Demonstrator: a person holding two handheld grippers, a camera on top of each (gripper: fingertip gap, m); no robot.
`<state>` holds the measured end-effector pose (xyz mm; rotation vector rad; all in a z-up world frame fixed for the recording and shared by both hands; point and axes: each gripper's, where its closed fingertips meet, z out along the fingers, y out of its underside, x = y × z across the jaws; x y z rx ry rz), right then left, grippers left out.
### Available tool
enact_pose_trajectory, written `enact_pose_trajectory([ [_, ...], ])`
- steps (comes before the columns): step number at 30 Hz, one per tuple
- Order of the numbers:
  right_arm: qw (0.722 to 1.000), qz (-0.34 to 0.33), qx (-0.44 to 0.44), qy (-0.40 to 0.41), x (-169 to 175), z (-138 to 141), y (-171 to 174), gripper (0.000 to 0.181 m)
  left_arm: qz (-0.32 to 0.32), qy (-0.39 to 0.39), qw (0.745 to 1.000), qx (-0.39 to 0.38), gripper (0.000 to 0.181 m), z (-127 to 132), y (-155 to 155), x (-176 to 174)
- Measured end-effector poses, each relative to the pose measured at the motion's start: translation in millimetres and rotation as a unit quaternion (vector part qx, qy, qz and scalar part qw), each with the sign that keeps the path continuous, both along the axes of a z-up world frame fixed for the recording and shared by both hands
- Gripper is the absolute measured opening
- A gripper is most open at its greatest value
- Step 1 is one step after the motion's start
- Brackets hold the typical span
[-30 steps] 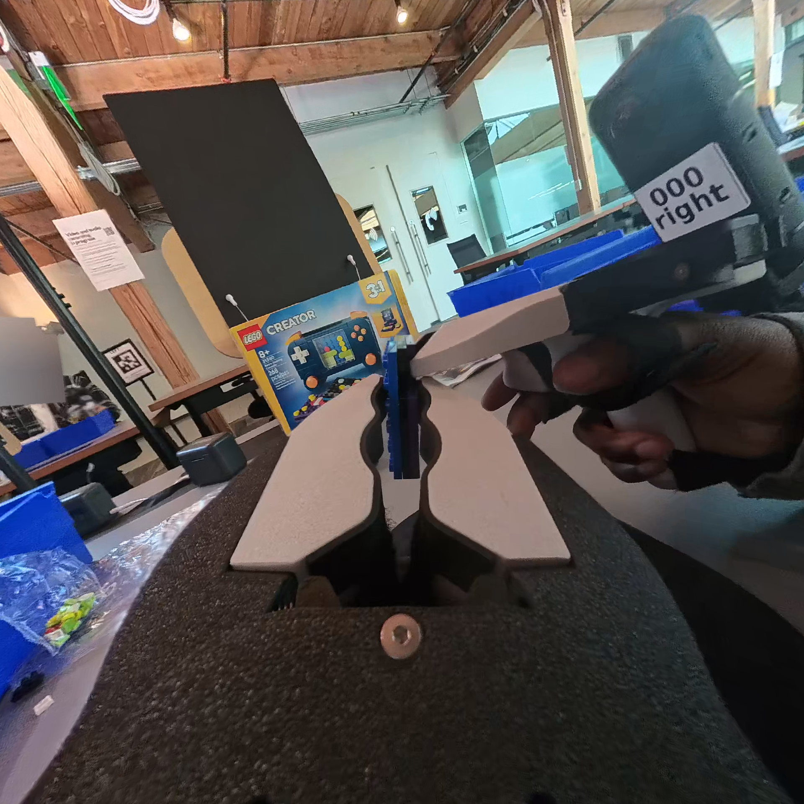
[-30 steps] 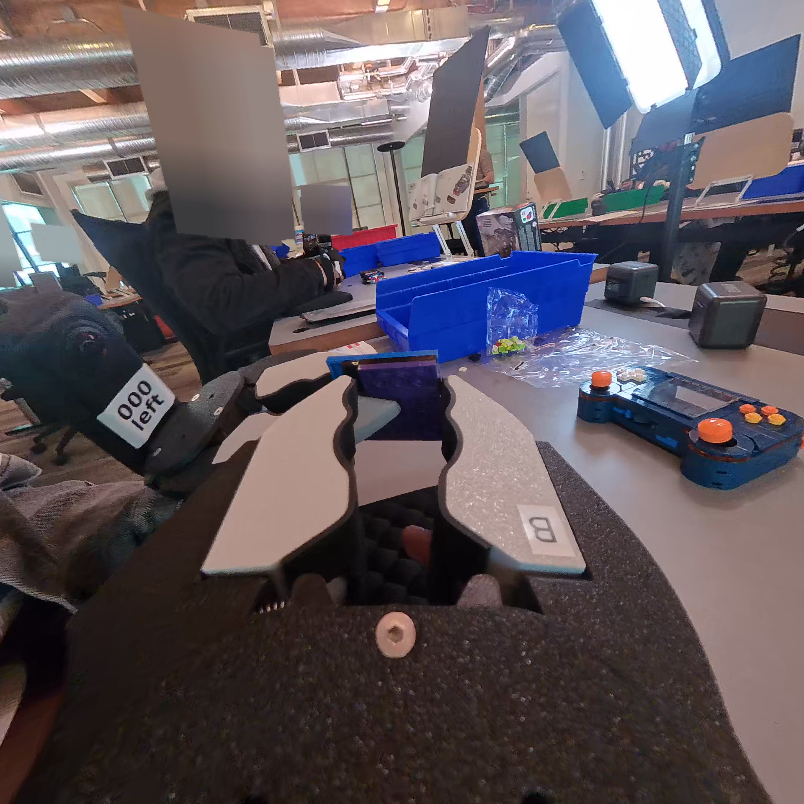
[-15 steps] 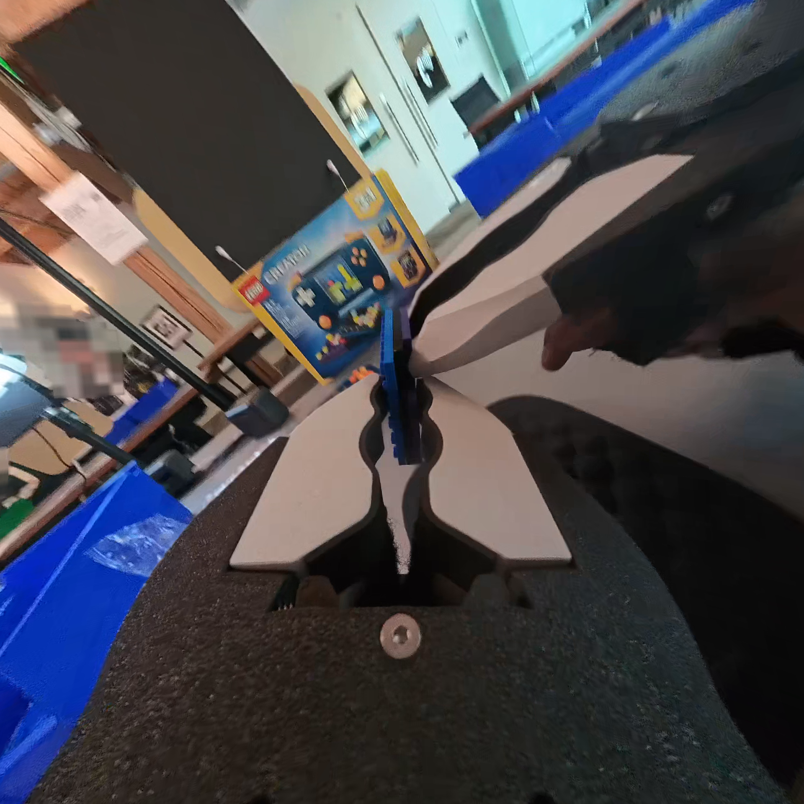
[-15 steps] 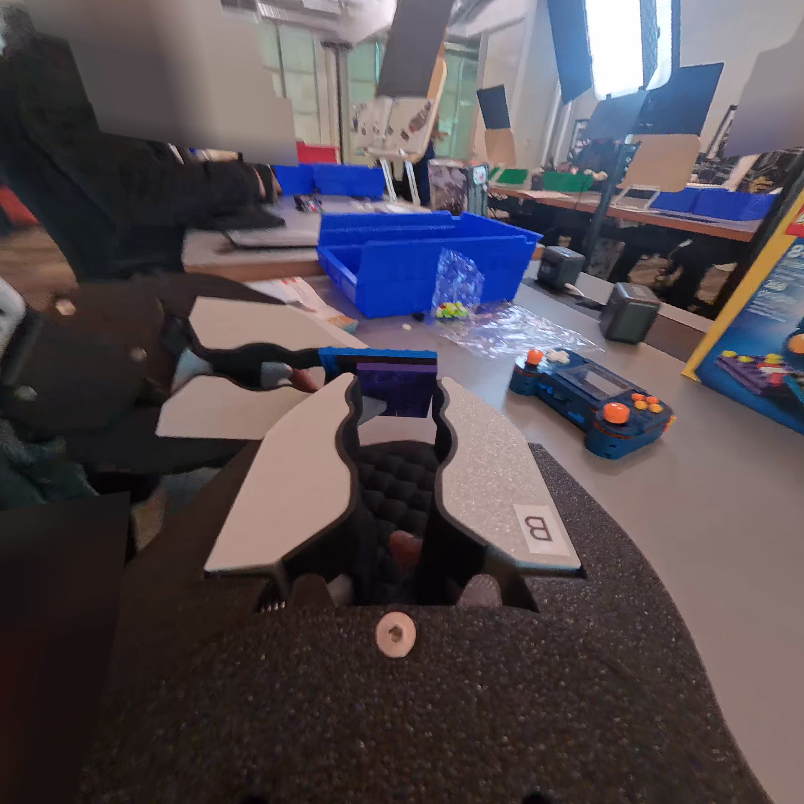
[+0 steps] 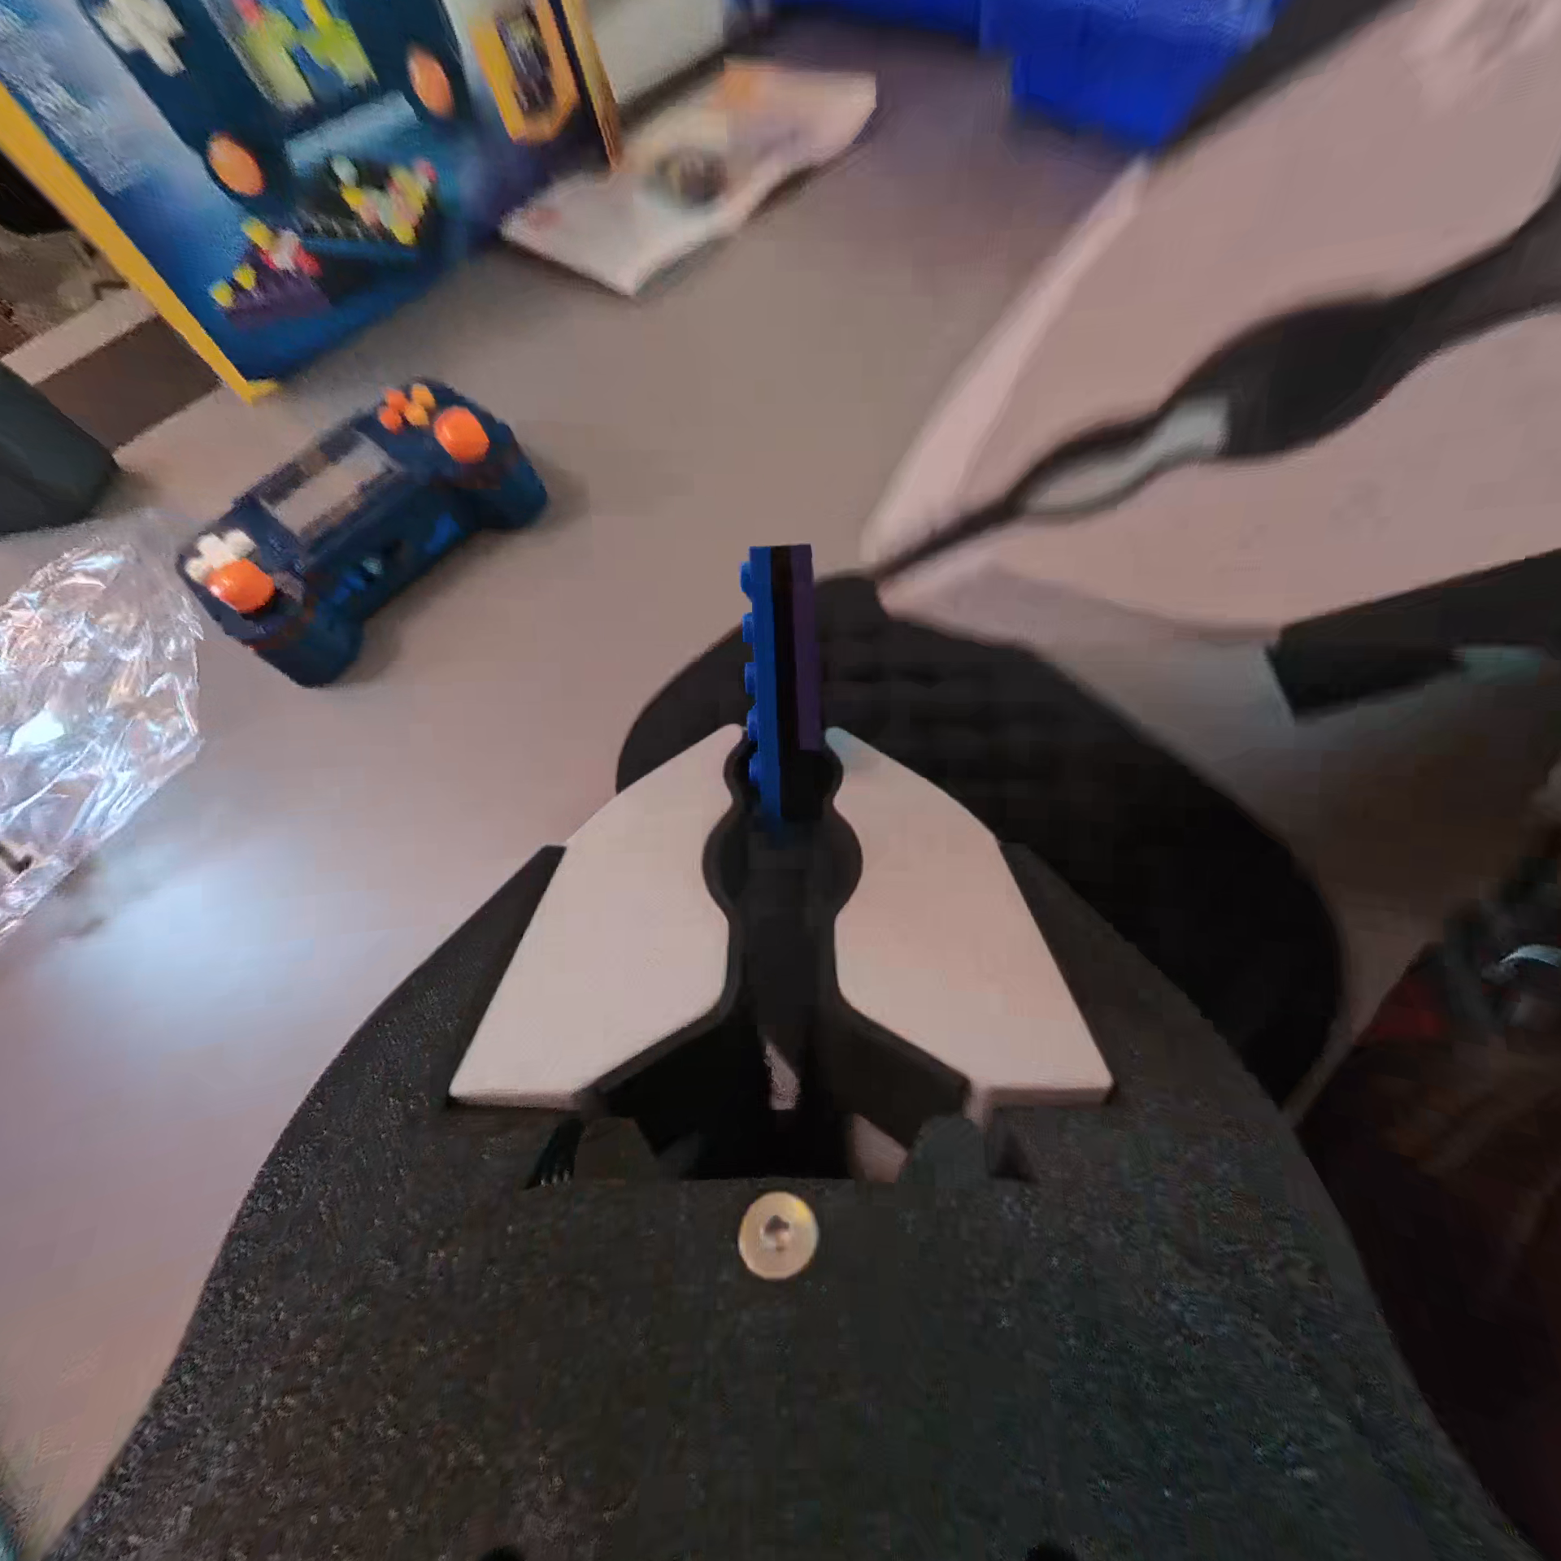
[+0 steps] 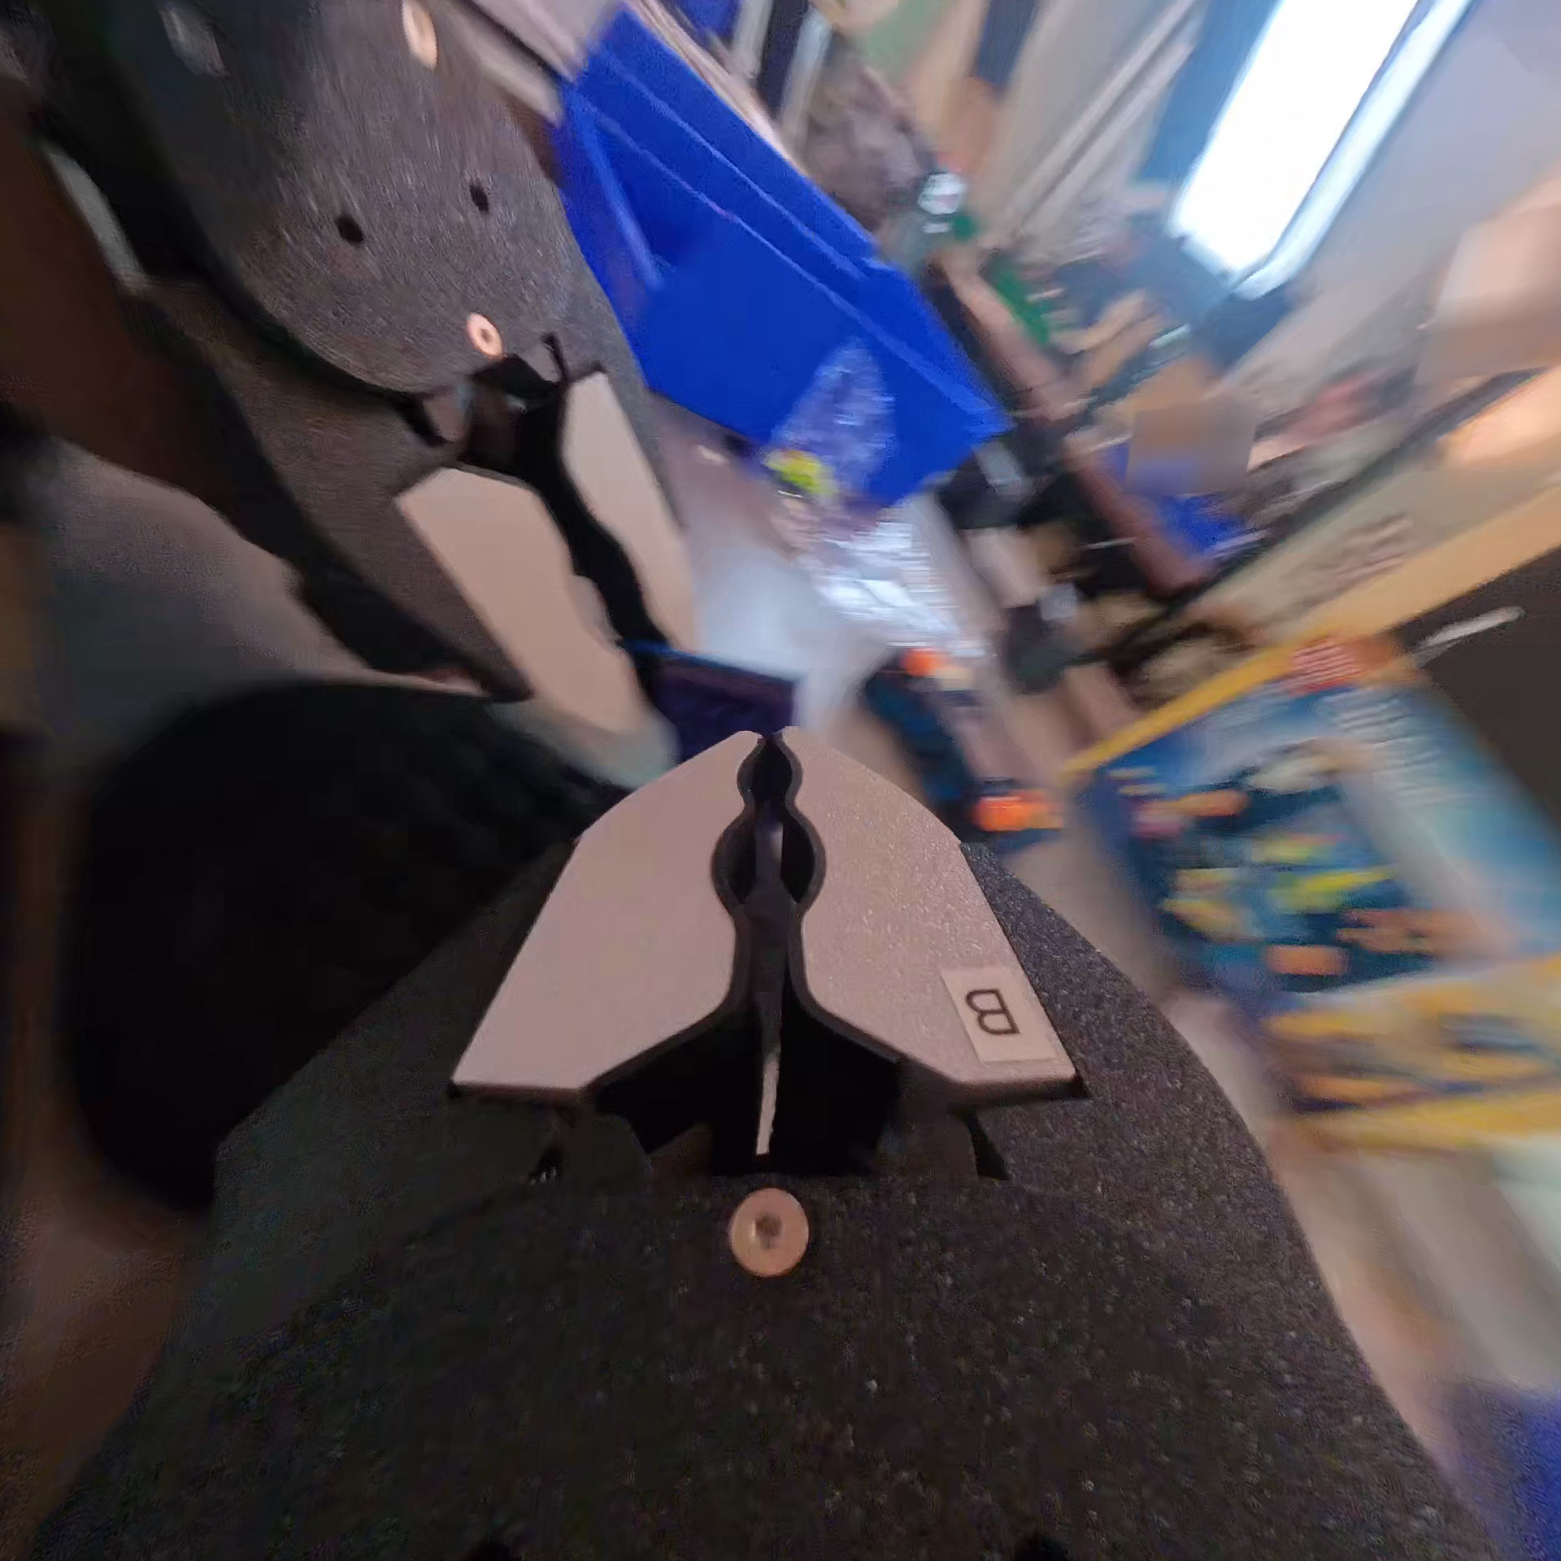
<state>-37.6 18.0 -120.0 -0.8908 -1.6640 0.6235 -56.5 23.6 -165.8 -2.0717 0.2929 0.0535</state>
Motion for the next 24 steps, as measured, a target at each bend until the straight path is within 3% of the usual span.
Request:
enact_pose_trajectory([
  [2,0.983,0.028,-0.182,0.000,2,-2,4,0.009,0.006,-0.002,0.999,-0.031,0.011,0,-1,-6],
  [3,0.968,0.018,-0.250,0.032,2,4,13,0.035,0.023,0.009,0.999,-0.038,0.011,-3,-1,-12],
  [4,0.950,0.021,-0.306,0.062,2,9,19,0.045,0.027,0.000,0.999,-0.043,0.011,-7,-1,-12],
  [6,0.929,0.017,-0.358,0.096,3,19,14,0.036,0.020,-0.048,0.996,-0.072,0.012,-18,-4,-1],
  [10,0.971,-0.015,-0.238,-0.016,-10,-20,-4,0.044,0.013,-0.104,0.990,-0.098,0.011,-22,-5,8],
  [13,0.982,-0.006,-0.191,-0.007,-14,-18,-5,0.030,-0.012,-0.110,0.988,-0.109,0.012,-21,-6,15],
  [16,0.986,-0.005,-0.154,-0.059,-13,-29,2,0.030,-0.012,-0.109,0.987,-0.118,0.013,-23,-5,16],
  [20,0.979,0.000,-0.190,-0.076,-11,-36,10,0.027,-0.044,-0.063,0.991,-0.107,0.025,-25,-1,20],
  [24,0.960,0.003,-0.270,-0.074,-12,-39,11,0.027,-0.039,-0.024,0.994,-0.099,0.020,-27,1,17],
])
